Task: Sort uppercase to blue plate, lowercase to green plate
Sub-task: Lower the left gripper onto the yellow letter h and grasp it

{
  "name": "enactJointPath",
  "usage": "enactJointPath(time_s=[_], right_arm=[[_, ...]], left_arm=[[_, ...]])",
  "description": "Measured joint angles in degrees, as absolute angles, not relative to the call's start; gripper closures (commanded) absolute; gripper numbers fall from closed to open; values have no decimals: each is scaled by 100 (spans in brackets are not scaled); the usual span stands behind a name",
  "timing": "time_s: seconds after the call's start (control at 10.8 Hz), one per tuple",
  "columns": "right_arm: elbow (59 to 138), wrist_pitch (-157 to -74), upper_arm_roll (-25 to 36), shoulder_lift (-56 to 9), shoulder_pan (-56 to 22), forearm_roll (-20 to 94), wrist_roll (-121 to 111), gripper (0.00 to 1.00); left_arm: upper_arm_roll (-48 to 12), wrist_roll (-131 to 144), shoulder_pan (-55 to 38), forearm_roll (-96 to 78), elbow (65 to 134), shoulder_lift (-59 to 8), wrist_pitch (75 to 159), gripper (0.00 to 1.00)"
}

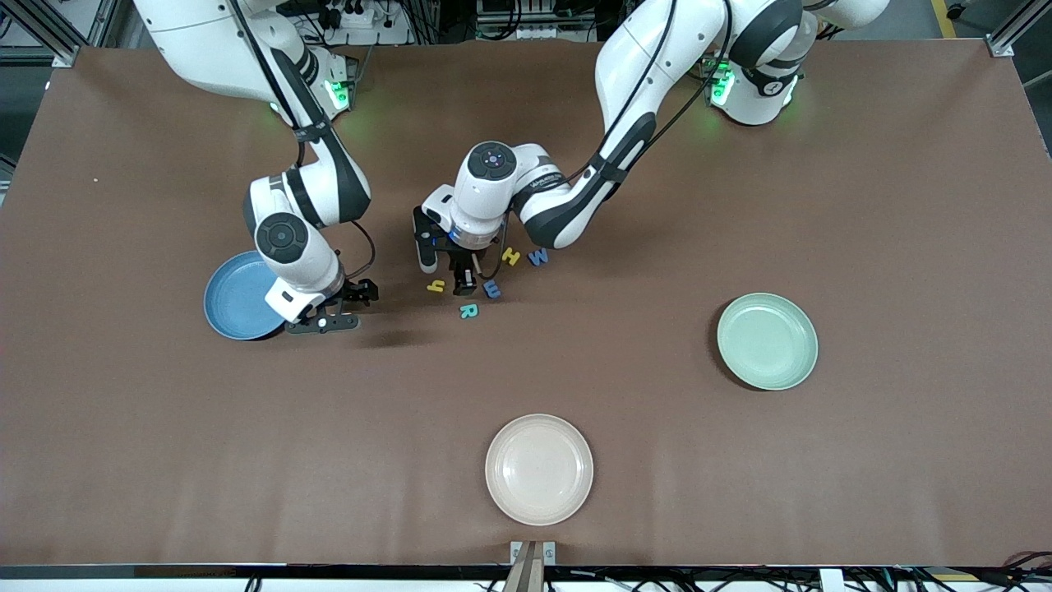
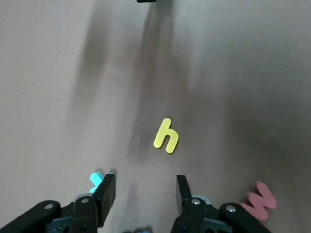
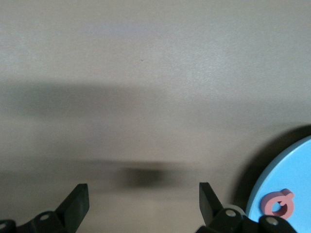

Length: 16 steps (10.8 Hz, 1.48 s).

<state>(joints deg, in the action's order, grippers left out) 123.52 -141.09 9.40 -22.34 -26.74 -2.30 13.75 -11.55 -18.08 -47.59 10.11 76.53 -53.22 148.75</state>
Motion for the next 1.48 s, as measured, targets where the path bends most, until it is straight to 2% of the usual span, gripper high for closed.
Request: enactJointPath(time_s=[0.55, 1.02, 1.48], right_arm=[[12348, -14120, 1084, -2235, -2613, -224, 1375, 0], [12301, -14128, 1157, -2235, -2447, -218, 1384, 0], [12282, -14137, 1171, -2236, -2447, -212, 1394, 0]], left_arm=[[-1143, -1792, -4854, 1011, 7425, -5775, 15726, 42], [-1143, -1771, -4879, 1011, 7055, -6148, 15866, 42], [-1149, -1679, -4923, 1011, 7032, -6227, 15887, 42]])
